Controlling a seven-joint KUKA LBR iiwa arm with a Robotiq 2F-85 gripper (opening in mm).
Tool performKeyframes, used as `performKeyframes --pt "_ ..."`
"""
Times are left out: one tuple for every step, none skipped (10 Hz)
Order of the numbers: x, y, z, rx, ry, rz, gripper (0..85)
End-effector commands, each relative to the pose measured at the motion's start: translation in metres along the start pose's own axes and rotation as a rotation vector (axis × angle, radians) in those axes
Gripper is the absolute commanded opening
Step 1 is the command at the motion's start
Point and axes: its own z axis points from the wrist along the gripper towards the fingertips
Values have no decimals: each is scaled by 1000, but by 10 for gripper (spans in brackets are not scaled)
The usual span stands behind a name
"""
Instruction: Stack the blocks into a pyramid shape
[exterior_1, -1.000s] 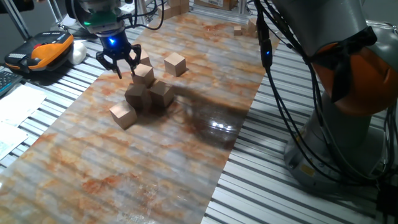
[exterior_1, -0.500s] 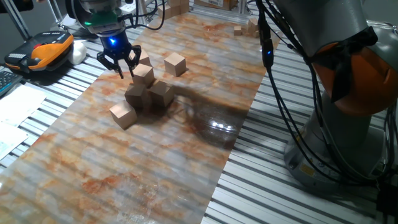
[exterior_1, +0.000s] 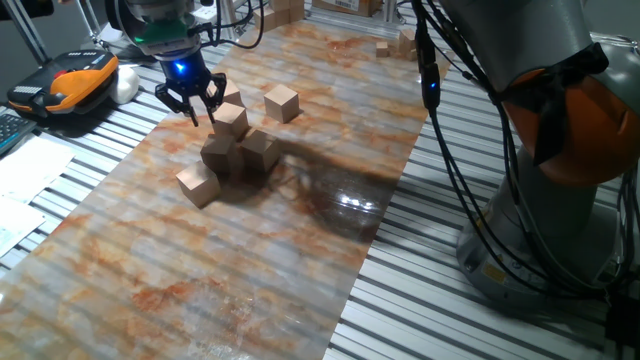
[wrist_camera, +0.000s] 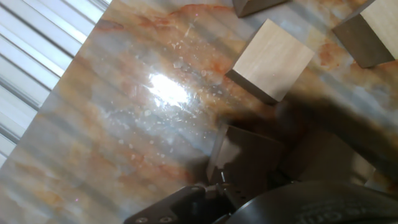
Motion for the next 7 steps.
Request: performKeyframes --pt "0 0 0 -5 2 3 340" --pt "0 0 0 -8 5 1 340" --pt "0 1 0 -6 6 -3 340" --pt "1 1 0 -3 1 2 510" --pt "2 2 -1 1 -7 16 510" --pt "3 2 -1 9 -13 25 510" --pt "3 2 -1 11 -14 24 510"
